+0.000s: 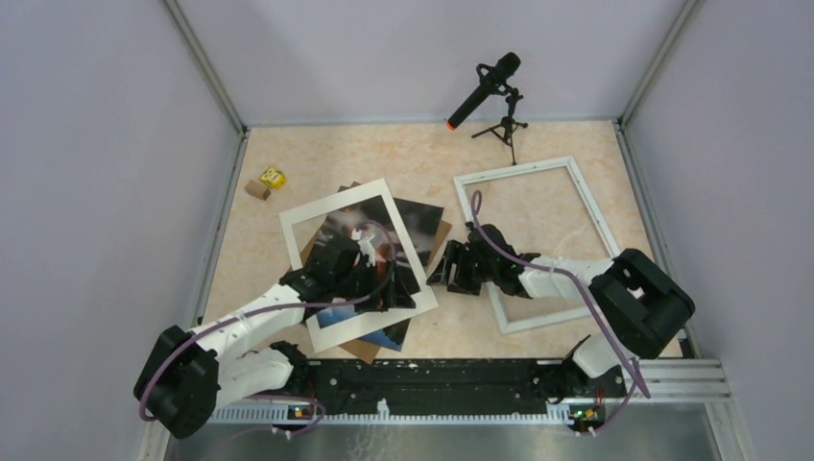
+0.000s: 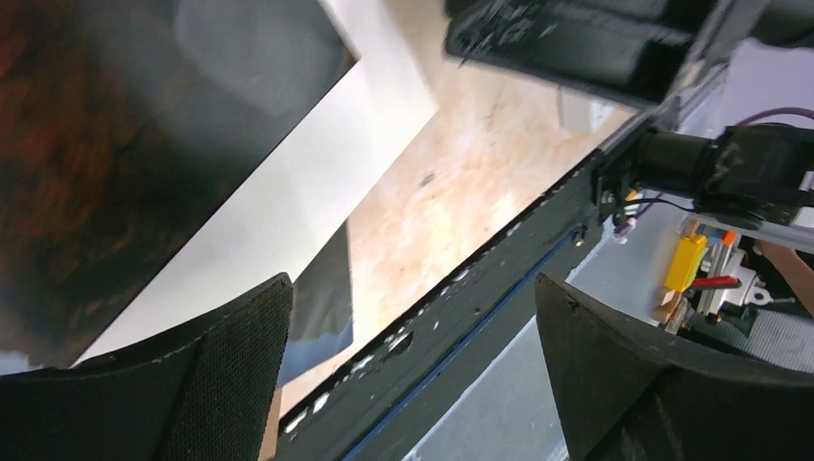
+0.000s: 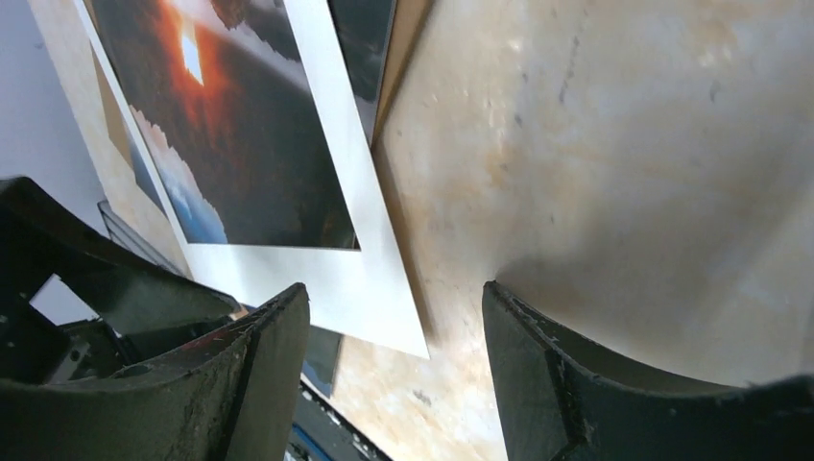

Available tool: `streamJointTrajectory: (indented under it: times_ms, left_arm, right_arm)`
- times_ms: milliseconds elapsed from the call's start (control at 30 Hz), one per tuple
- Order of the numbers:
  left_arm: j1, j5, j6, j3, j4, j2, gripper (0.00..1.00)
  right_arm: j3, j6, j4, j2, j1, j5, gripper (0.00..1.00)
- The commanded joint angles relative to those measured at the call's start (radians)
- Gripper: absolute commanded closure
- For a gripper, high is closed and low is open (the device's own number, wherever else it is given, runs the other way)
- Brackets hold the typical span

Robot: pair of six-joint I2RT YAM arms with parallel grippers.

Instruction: Put the photo into the frame

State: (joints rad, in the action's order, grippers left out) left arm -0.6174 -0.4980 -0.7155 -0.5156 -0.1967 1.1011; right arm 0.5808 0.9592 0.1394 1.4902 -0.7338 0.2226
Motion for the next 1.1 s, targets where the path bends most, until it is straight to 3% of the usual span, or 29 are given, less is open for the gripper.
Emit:
streamJointTrajectory:
  times_ms: [0,233,567,833,933,1067]
  left_arm:
    - [-0.005,0.098,-0.052,0.064,-0.144,-0.068,0.02]
    - [-0.005,0.142,-0.066,0.143,-0.042,-0.046,0.02]
    - [-0.005,0.139,-0.064,0.199,0.031,-0.009,0.02]
    - [-0.005,0.139,-0.055,0.201,0.041,-0.017,0.02]
    - [-0.005,0.123,-0.046,0.197,0.059,-0.014,0.02]
    - [-0.004,0.093,-0.031,0.180,0.084,0.004,0.02]
  right_arm:
    - [0.094,-0.085,-0.032,0.072,0.012,0.034,0.35]
    - [0.131,-0.100,-0.007,0.145,0.011,0.101,0.35]
    - [0.093,-0.063,0.186,0.238,0.012,0.342,0.39]
    - [0.018,-0.015,0.239,0.110,0.011,0.365,0.38]
    - [-0.013,0.037,0.303,0.100,0.011,0.374,0.34]
    - [-0.083,0.179,0.524,0.130,0.011,0.395,0.33]
